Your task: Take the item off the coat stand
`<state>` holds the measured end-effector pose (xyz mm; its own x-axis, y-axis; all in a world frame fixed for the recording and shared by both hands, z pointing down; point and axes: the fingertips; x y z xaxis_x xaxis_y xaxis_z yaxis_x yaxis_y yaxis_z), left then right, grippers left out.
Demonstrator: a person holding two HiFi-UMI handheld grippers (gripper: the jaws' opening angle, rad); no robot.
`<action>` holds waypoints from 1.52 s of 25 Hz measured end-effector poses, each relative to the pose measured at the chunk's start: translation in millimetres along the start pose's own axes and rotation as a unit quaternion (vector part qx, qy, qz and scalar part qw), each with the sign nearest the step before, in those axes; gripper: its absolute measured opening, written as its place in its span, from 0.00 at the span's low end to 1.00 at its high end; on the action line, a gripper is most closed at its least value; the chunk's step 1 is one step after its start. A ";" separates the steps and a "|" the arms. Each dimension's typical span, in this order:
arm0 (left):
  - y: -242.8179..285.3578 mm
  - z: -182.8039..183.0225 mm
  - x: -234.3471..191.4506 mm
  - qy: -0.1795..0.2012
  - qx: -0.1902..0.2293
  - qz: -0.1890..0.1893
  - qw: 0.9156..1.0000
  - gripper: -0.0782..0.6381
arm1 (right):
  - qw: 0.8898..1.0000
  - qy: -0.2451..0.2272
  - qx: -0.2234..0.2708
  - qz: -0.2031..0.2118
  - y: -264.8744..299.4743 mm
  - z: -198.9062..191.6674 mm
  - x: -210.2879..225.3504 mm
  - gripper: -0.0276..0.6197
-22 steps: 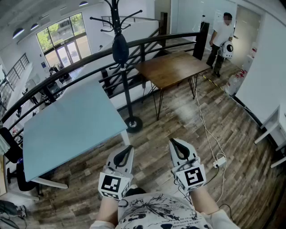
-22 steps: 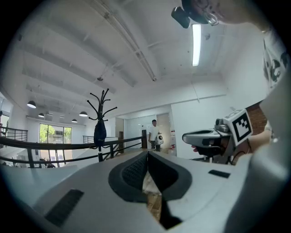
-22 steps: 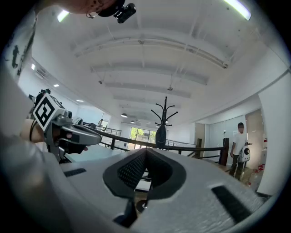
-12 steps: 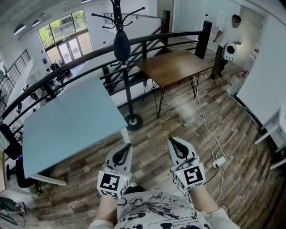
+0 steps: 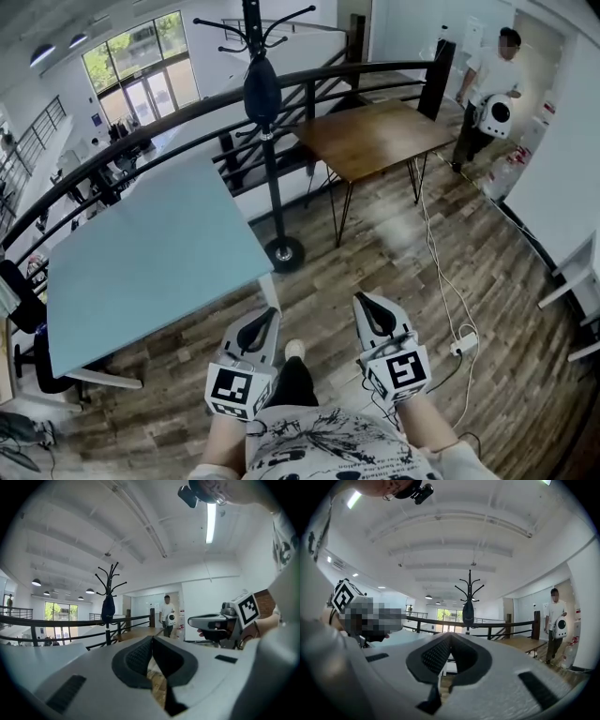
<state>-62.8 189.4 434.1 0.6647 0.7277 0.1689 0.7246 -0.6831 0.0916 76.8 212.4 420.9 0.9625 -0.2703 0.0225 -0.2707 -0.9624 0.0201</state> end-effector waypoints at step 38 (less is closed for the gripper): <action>348.0 9.0 -383.2 -0.002 0.001 0.127 0.992 0.12 | 0.994 -0.019 0.039 0.098 544.3 79.4 161.6 0.04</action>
<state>-63.8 -326.6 392.4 0.8260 0.5332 0.1828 0.5349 -0.8438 0.0440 86.3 -357.2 356.2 0.8914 -0.4527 -0.0197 -0.4530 -0.8896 -0.0586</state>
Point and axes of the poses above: the fingertips, and each gripper's own axes: y forward along the fingers, x to its right, z out of its top, and after that the axes turned 8 degrees about y, right-handed
